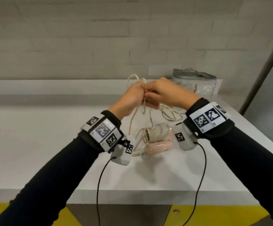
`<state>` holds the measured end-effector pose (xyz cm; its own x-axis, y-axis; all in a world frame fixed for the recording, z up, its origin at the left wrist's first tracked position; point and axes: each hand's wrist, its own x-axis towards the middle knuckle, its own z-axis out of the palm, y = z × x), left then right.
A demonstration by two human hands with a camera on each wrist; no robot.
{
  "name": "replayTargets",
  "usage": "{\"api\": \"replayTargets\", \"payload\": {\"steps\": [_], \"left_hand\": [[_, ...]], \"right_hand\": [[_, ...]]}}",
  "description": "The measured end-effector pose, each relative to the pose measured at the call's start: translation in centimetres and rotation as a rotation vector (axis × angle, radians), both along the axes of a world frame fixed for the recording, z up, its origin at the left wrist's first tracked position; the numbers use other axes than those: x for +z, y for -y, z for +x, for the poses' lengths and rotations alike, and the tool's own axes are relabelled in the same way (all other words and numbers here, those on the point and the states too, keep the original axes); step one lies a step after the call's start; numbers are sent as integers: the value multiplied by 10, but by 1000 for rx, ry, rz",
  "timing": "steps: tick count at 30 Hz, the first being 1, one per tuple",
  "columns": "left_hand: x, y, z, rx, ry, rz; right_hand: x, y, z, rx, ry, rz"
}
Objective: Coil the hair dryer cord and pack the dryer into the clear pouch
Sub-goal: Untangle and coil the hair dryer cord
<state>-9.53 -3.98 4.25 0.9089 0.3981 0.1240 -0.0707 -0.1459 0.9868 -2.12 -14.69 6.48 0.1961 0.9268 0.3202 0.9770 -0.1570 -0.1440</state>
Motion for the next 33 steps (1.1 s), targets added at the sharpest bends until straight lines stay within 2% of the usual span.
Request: {"api": "replayTargets", "payload": {"steps": [3, 5, 7, 11, 15, 22, 26, 28, 31, 33], "left_hand": [[-1, 1, -3, 40, 45, 139], [0, -9, -9, 74, 82, 320], [2, -22, -16, 42, 83, 416], [2, -49, -20, -26, -18, 326], [-2, -73, -22, 44, -67, 279], [-27, -106, -24, 116, -152, 239], [-42, -114, -21, 82, -191, 293], [-44, -112, -17, 54, -197, 369], [-30, -105, -7, 94, -164, 613], [-16, -92, -1, 50, -99, 600]], "right_hand": [[-4, -2, 8, -8, -67, 91], [-5, 2, 17, -6, -127, 142], [-6, 9, 26, -30, -207, 154], [-12, 23, 39, -85, -318, 187], [-12, 39, 52, -124, -317, 183], [-7, 77, 87, -147, -551, 389], [-9, 84, 95, -142, -592, 470], [-8, 81, 94, -153, -533, 400], [0, 70, 80, -157, -374, 117], [6, 57, 64, -135, -323, -8]]}}
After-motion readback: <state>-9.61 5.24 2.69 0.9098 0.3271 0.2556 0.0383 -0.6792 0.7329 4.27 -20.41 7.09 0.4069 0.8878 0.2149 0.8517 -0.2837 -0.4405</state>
